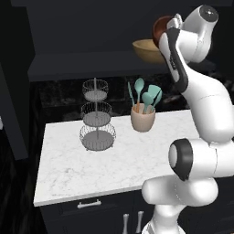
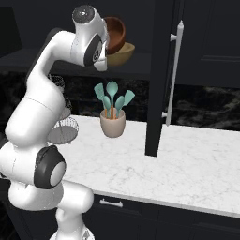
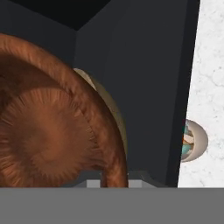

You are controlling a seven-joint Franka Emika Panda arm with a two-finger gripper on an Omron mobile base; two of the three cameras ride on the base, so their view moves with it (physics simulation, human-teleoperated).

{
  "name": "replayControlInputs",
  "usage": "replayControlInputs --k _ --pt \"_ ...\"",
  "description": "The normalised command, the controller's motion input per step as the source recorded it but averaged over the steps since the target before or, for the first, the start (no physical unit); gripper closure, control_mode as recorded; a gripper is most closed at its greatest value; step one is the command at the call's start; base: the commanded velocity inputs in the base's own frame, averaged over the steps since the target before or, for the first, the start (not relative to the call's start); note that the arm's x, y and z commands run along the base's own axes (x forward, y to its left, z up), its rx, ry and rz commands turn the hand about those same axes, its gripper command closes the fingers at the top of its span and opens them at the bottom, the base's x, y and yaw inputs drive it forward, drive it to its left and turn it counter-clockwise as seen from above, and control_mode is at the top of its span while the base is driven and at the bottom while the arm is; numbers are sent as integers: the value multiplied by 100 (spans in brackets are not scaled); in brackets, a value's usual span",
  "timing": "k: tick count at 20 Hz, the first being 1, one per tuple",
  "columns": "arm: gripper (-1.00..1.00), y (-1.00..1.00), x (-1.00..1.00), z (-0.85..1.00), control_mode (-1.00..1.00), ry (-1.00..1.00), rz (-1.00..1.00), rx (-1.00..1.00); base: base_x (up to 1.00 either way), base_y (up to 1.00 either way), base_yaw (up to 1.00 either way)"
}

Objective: Pick up the bowls on the counter and stack them on top of one another in the open cabinet. Place the smaller bowl on top of the larger bowl.

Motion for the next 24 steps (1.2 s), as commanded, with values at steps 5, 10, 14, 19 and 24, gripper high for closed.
replayControlInputs --k 5,10,14,19,24 --pt "100 0 49 0 -100 0 5 0 0 0 0" --pt "100 0 24 10 -100 0 2 0 0 0 0" --pt "100 0 19 27 -100 0 0 0 0 0 0" --pt "100 0 48 5 -100 0 0 0 0 0 0" --pt "100 0 24 -34 -100 -1 3 0 0 0 0"
